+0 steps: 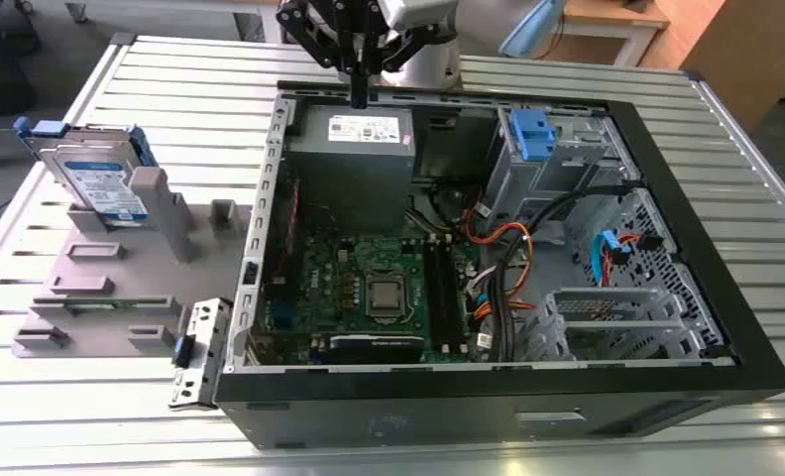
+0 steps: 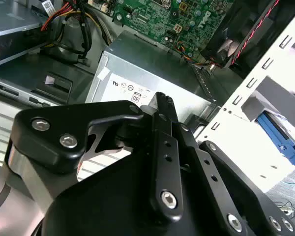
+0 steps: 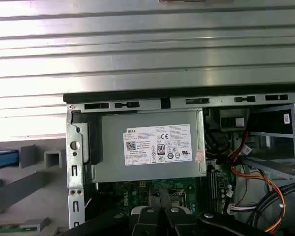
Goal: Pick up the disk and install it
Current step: 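Reach for the disk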
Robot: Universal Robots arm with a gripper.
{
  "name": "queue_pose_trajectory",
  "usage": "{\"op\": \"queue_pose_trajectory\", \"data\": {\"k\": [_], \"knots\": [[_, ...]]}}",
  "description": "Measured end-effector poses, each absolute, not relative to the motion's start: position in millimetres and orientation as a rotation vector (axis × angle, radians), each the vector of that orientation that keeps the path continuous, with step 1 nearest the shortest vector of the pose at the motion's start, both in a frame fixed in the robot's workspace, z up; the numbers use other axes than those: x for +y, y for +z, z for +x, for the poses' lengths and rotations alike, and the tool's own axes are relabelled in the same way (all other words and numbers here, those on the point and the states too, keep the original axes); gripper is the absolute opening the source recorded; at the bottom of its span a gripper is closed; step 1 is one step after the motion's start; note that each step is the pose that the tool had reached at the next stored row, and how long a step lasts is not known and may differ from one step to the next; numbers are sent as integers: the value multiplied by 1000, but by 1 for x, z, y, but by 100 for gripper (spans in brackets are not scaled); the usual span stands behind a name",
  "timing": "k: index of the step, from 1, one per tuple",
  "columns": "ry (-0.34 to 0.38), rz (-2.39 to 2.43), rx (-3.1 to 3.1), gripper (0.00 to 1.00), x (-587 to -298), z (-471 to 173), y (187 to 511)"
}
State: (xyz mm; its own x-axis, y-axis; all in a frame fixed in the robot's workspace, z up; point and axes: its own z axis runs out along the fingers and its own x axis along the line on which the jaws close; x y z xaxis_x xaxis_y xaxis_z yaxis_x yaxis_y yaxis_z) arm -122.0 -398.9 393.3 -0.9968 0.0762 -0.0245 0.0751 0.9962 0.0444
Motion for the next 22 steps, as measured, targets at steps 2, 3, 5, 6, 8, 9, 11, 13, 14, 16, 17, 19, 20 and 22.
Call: {"op": "queue_pose_trajectory", "data": {"k": [2, 3, 5, 6, 8, 9, 11, 13, 14, 16, 17, 19, 20, 22], "knots": [[68, 118, 3112, 11, -399, -122, 393], [68, 118, 3112, 11, -399, -122, 393], [68, 118, 3112, 11, -399, -122, 393], [68, 118, 3113, 11, -399, -122, 393], [68, 118, 3112, 11, -399, -122, 393], [68, 118, 3112, 11, -399, -122, 393], [68, 118, 3112, 11, -399, -122, 393], [67, 118, 3113, 11, -399, -123, 393], [68, 118, 3112, 11, -399, -123, 393], [68, 118, 3111, 11, -399, -126, 393], [68, 118, 3109, 11, -399, -127, 393], [68, 118, 3109, 11, -399, -128, 393], [68, 118, 3108, 11, -399, -128, 393], [68, 118, 3109, 11, -399, -128, 393]]}}
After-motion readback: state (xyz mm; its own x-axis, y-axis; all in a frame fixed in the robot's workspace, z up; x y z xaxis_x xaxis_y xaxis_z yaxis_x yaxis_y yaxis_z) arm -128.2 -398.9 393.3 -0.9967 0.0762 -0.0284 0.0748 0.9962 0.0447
